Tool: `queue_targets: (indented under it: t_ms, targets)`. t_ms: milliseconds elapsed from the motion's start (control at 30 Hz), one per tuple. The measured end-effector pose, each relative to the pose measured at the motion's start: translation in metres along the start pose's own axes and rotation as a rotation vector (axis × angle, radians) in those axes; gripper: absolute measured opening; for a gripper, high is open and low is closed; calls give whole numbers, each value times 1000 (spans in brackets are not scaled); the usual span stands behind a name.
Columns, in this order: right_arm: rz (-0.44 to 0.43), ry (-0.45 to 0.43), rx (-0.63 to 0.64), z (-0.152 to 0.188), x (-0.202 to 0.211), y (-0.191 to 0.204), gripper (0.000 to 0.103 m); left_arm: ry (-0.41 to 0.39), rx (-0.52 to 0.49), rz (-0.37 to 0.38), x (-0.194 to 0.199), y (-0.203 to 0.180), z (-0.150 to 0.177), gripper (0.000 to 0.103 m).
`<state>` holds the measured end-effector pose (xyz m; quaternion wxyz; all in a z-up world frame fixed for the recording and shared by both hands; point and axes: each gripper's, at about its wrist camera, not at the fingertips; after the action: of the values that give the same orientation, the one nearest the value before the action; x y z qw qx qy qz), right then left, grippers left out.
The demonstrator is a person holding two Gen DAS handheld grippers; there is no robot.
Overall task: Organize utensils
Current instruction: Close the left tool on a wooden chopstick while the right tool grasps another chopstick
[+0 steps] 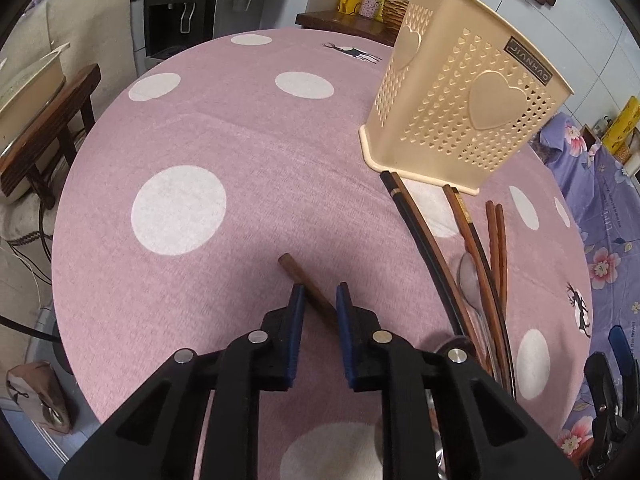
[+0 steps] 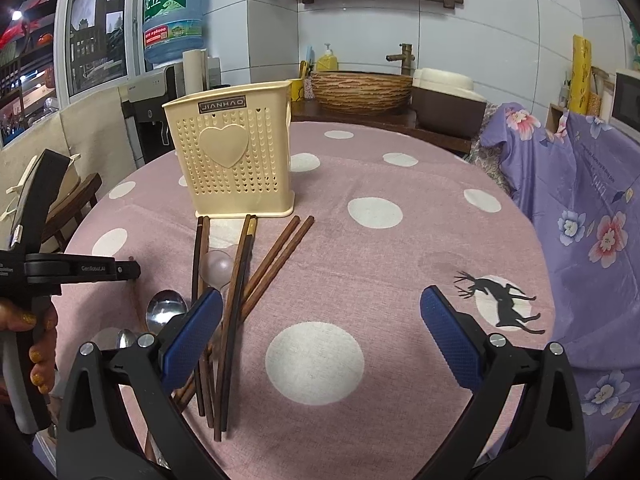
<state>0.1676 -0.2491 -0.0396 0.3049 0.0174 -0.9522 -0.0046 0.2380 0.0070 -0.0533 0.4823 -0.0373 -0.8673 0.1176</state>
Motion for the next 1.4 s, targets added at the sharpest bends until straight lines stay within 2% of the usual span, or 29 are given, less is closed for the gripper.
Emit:
queue_targets:
  t_ms: [167, 367, 433, 533, 800, 867, 1000, 1233, 1400]
  targets:
    - [-53, 56, -58, -14, -24, -3, 95, -1, -5, -6, -9, -7, -12, 14]
    - [-103, 183, -121, -33, -71, 3, 74, 8, -8, -13, -23, -12, -34, 12]
    - [-89, 216, -117, -37, -87, 8, 59, 9, -18, -20, -27, -15, -40, 12]
    - [-58, 269, -135, -45, -110, 9, 47, 12, -29, -32, -33, -18, -47, 12]
    - [-40, 364, -168, -58, -147, 16, 31, 11, -64, -55, -41, -24, -55, 11]
    - [-6, 368, -162, -63, -152, 18, 30, 8, -73, -64, -41, -26, -56, 11]
    - [32, 382, -165, -69, -163, 19, 11, 1, -80, -72, -43, -28, -58, 11]
    - [25, 370, -203, -77, -171, 13, 9, -11, -82, -78, -44, -31, -59, 9]
    - [-1, 333, -231, -85, -167, 7, 9, -13, -48, -50, -44, -24, -69, 9]
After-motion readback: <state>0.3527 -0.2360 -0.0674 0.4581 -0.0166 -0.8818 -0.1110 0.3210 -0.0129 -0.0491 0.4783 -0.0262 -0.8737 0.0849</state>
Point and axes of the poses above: each gripper's, at about its wrist camera, not at the fingertips, and x roughly against the way its jaws point, y to its left, z to its underside, and after that the axes turned 2 degrees about z, right-handed
